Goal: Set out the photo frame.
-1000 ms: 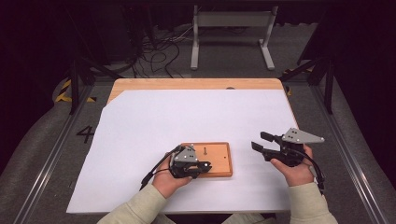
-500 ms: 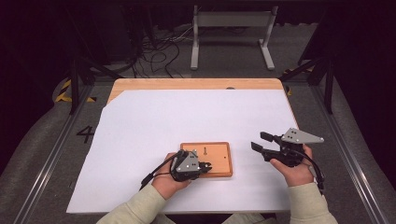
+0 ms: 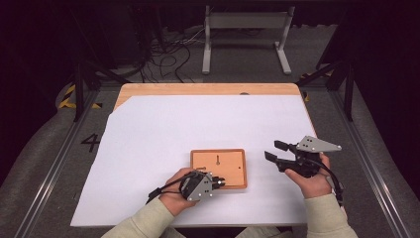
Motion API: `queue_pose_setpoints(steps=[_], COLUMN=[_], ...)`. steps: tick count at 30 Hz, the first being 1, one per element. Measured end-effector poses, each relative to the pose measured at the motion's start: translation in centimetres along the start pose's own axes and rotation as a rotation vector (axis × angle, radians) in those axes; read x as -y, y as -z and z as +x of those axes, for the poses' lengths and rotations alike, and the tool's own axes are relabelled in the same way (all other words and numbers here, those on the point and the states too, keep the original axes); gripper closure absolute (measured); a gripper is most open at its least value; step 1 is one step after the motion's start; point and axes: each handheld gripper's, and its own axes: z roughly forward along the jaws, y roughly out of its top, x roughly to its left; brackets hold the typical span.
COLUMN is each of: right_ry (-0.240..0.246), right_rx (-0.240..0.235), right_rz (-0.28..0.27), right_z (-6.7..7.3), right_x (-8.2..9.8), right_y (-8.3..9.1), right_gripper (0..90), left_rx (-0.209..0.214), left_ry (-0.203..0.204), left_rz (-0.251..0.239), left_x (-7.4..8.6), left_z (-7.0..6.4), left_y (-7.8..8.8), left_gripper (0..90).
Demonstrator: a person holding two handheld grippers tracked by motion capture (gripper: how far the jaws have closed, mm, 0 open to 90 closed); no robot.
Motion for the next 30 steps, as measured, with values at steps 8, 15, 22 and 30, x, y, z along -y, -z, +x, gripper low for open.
queue_pose_setpoints(steps=[8,15,22,30], right_ry=[-0.05,-0.116,-0.21,-0.235], right_rx=[-0.082,-0.149,-0.212,-0.259], right_rz=[0.087,0.143,0.273,0.356], right_z=[0.8,1.5,1.4,1.6], right_x=[-0.8,-1.2,-0.7,0.2], right_y=[-1.3,-4.0,-7.5,-10.3], right_gripper=[44.2,36.0,21.7,20.2], left_rx=[-0.02,-0.024,-0.031,-0.028], left_ry=[-0.038,-0.041,-0.052,-0.057], left_rz=[0.006,0.011,0.006,0.01], left_x=[-0.1,-0.1,-0.1,-0.1], left_z=[-0.4,-0.6,-0.7,-0.7], left_y=[0.1,0.1,0.1,0.1], left_gripper=[83.9,83.9,84.0,84.0])
